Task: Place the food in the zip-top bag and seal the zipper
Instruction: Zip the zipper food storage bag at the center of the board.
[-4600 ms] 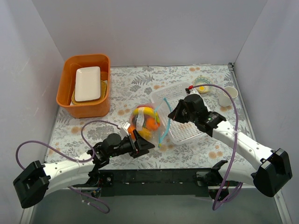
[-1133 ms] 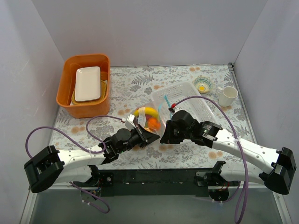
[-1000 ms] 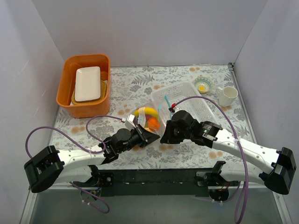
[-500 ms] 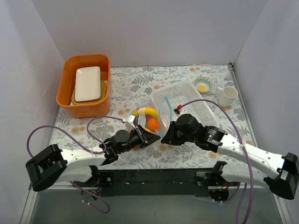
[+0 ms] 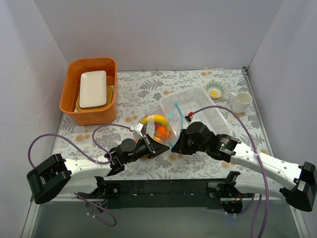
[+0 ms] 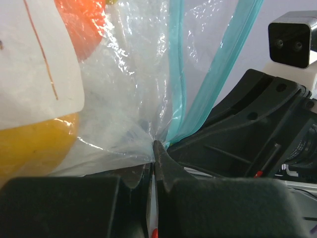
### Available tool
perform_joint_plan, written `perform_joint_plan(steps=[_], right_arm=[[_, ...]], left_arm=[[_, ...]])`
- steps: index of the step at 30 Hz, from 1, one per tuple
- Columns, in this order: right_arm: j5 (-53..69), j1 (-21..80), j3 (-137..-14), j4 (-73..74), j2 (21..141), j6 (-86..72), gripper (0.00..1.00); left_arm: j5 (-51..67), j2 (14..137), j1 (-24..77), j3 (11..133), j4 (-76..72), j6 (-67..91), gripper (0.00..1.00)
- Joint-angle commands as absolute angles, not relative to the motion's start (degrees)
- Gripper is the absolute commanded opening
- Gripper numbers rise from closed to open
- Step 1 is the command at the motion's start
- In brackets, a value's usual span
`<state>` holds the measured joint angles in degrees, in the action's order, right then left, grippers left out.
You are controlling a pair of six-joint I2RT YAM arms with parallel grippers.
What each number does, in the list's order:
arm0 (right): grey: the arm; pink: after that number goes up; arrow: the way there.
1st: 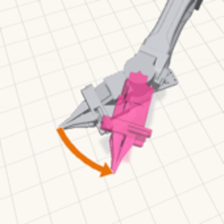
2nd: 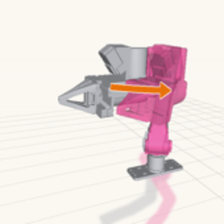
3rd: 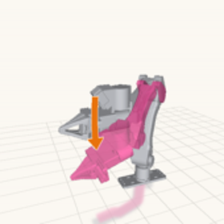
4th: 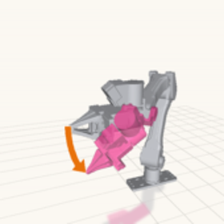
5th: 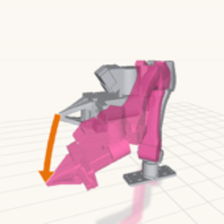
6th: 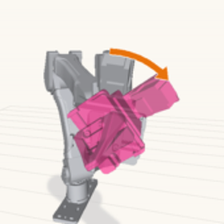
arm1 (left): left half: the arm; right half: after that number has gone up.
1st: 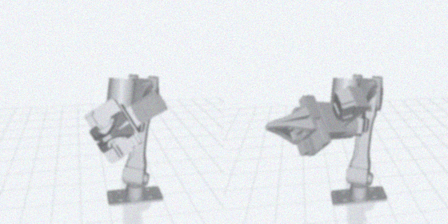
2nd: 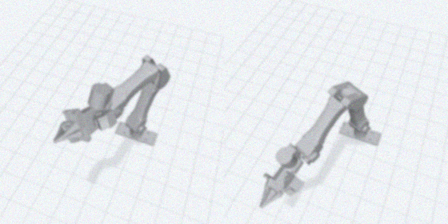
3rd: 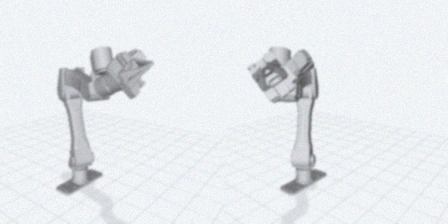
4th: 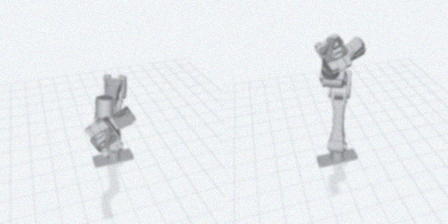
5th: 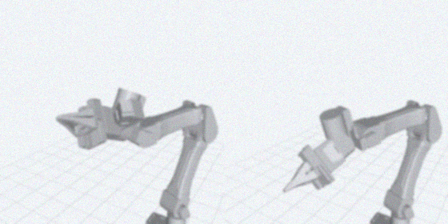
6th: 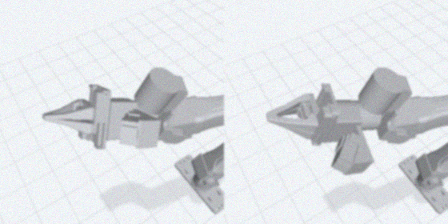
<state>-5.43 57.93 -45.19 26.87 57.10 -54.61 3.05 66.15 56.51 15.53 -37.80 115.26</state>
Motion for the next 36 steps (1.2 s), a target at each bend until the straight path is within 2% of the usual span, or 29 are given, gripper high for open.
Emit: perform_joint_plan(steps=[1, 6, 9, 13, 21, 29, 36], right_arm=[[-11.69, 56.26, -47.99, 26.19, 56.60, -54.23, 0.06], [-8.62, 54.67, -48.69, 24.70, 57.30, -51.94, 0.01], [-5.72, 54.67, -47.30, 23.83, 58.09, -53.86, 0.01], [-2.64, 54.76, -42.64, 19.43, 56.78, -57.21, 0.01], [-1.23, 54.76, -40.17, 17.05, 55.64, -60.81, 0.01], [-1.49, 54.84, -34.81, 11.17, 51.68, -67.67, 0.01], [-0.44, 54.93, -31.46, 7.20, 50.80, -71.10, 0.01]], left_arm=[[6.85, 63.55, 56.69, 12.75, -34.72, 128.32, 0.00], [7.56, 63.54, 55.99, 11.34, -37.52, 128.85, 0.00], [6.42, 63.02, 55.90, 10.81, -40.86, 128.50, 0.47], [4.93, 60.91, 55.90, 11.43, -40.08, 127.18, 0.57], [3.87, 62.04, 55.99, 10.19, -43.77, 128.24, 0.60], [3.78, 64.16, 55.90, 9.84, -46.41, 128.50, 0.47], [3.25, 65.12, 55.99, 10.46, -47.37, 128.32, 0.44]])
